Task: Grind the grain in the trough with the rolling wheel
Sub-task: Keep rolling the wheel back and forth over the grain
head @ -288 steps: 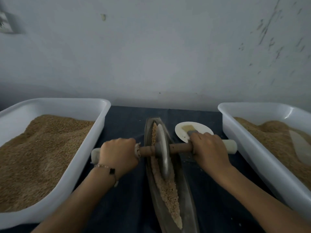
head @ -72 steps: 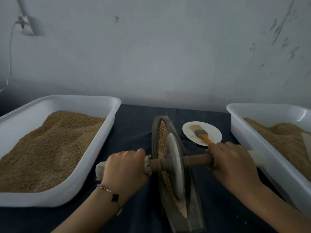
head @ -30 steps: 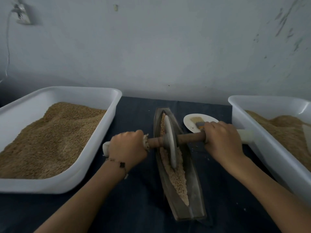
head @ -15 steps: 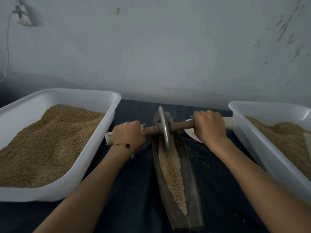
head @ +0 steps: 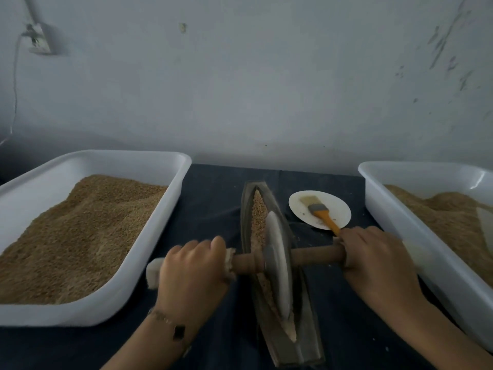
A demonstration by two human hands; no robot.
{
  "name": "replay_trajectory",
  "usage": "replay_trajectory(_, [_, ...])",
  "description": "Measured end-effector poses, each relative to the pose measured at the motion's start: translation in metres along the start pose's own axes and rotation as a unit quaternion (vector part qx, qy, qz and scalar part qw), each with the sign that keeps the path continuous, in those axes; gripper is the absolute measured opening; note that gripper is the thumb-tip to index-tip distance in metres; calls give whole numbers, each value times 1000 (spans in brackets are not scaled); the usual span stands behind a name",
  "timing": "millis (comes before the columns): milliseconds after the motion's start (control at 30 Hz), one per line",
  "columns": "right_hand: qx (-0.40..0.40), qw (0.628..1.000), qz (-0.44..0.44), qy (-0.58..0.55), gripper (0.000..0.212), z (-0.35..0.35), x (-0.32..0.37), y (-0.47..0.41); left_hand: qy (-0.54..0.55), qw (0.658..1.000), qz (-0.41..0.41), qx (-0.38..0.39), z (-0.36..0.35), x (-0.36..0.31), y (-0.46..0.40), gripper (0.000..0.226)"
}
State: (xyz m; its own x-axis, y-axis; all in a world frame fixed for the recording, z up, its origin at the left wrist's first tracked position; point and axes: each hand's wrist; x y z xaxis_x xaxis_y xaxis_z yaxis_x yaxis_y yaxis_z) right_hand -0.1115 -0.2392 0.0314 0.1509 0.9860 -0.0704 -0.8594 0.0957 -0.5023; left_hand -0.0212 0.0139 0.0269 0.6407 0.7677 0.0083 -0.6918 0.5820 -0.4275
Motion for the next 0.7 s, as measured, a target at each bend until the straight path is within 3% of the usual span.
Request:
replay_trajectory(167, [-14, 999, 37, 10, 38, -2, 1, -15, 18, 1000, 18, 11, -10, 6, 0, 63])
replay_trajectory(233, [-9, 999, 32, 10, 36, -13, -2, -28, 1, 999, 31, 24, -21, 11, -10, 49])
replay_trajectory(333, [22, 999, 18, 30, 16, -32, -5, -55, -28, 995, 77, 55, -35, 24, -42, 23])
replay_trajectory(567, [17, 999, -14, 35, 8, -65, -15, -120, -28, 995, 97, 14, -57, 45, -108, 23])
replay_trajectory(700, [11, 999, -23, 32, 8, -67, -15, -114, -33, 995, 87, 21, -58, 45, -109, 25])
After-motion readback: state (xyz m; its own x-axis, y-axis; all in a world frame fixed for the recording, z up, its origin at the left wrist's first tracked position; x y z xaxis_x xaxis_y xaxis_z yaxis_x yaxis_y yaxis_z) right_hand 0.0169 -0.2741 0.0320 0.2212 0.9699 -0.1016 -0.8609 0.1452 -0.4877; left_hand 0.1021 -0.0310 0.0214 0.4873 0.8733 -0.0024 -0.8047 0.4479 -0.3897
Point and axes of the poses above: each hand's wrist, its own y-axis away from the middle knuckle, its own z-axis out of the back of the hand, x = y × z, and after that the axes turned 4 degrees about x, right-handed
